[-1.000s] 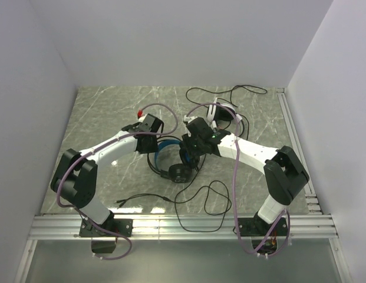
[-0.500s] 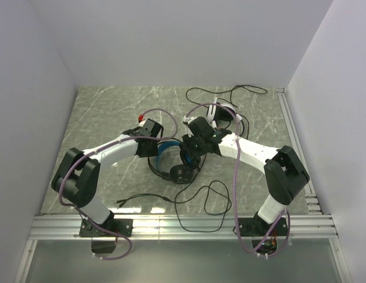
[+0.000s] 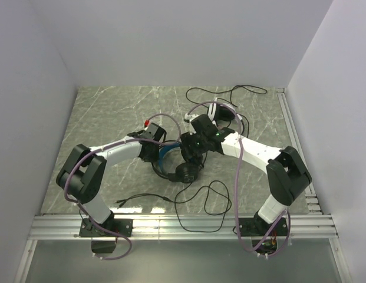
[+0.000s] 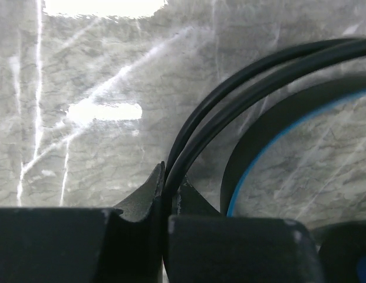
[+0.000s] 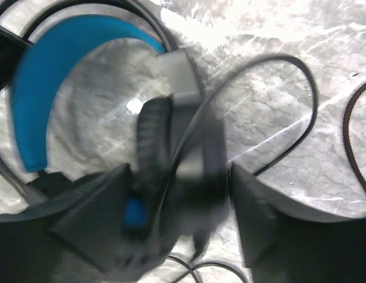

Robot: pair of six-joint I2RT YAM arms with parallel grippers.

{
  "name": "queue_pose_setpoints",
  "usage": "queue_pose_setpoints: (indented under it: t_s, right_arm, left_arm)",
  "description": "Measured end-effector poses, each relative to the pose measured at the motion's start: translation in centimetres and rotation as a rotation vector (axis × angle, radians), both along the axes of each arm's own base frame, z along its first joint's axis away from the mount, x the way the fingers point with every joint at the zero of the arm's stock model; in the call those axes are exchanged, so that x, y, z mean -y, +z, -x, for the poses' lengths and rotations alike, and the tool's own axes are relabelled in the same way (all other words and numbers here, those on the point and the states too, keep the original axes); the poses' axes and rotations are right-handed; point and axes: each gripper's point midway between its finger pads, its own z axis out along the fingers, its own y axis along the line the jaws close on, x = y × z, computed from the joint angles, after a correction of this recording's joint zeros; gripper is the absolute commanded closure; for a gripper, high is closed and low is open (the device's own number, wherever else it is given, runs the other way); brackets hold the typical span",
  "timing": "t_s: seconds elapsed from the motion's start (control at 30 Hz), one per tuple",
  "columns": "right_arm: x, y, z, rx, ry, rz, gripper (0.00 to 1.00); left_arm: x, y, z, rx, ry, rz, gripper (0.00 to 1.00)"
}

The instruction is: Wrap the headphones

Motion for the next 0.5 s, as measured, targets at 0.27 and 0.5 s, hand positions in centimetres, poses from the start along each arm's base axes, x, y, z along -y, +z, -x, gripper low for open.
queue_pose_setpoints:
  t_s: [0.27,0.5]
  right_arm:
    - [2.4,6.1,0.0,0.106,-0.055,-0.215,0.20]
    - [7.3,10.7,-1.0,0.263,-0.197,-0.363,0.22]
  left_arm:
    - [-0.7,2.0,0.1,0.045,0.036,0.010,1.00]
    - [-1.1,6.8,0.0,0.154,0.063,0.082,1.00]
